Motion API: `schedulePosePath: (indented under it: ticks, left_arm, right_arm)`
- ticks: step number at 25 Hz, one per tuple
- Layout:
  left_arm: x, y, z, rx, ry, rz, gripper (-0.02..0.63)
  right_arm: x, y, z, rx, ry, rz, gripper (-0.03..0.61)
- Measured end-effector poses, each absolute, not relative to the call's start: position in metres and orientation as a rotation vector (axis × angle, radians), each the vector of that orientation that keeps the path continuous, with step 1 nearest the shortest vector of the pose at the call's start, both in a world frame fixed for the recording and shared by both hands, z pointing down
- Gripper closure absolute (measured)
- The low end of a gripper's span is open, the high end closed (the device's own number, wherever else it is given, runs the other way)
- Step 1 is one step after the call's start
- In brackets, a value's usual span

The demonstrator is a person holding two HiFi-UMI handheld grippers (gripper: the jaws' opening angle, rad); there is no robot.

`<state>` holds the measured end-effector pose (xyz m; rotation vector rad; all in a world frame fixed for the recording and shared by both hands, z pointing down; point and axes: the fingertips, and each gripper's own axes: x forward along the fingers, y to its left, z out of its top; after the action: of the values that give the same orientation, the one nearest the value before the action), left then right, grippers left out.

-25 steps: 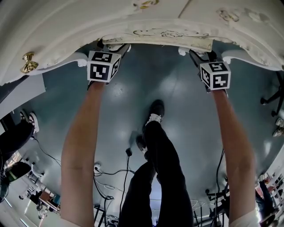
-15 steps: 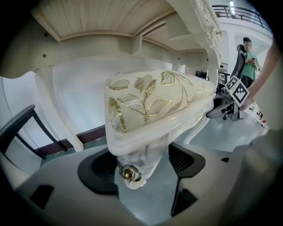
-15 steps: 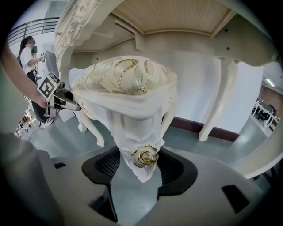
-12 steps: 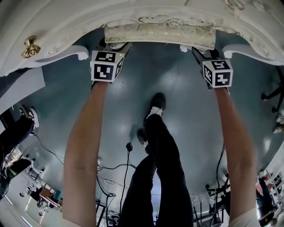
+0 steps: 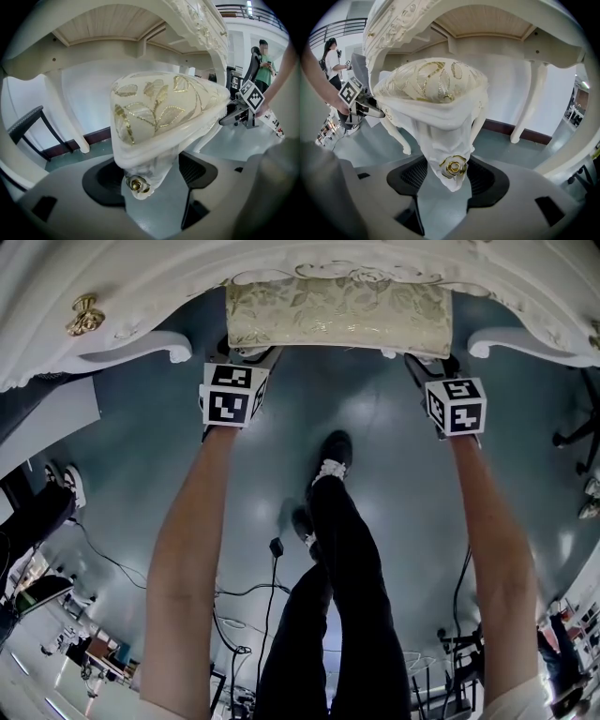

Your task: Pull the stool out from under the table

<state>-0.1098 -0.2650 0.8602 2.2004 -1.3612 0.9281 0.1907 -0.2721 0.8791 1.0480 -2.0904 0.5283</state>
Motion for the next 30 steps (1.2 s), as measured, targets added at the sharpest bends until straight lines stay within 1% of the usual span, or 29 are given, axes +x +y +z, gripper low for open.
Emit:
schedulePosePath:
  ticks: [7,14,21,30]
  left_arm:
    - [-0.106,-0.235,0.859,2.199,-1.349,0.938,0.249]
    - [-0.104,-0.176,0.864,2.194,-1.316,0.961,0.249]
    - [-0.100,-0.171,0.857,2.163,-1.315,0.952,0.249]
    - [-0.097,-0.120,0.859,2.145,-1.290,0.953,0.249]
  right_arm:
    - [0.195,-0.239,0.879,1.049,-2.071,0.549,0.284]
    - [0.197,-0.175,0.885,1.050,-2.043,0.579,0.285]
    - [0.200,-0.174,0.879,1.058,-2.038,0.591,0.285]
    - [0.202,-0.125,0.883,1.069,-2.011,0.619,0.285]
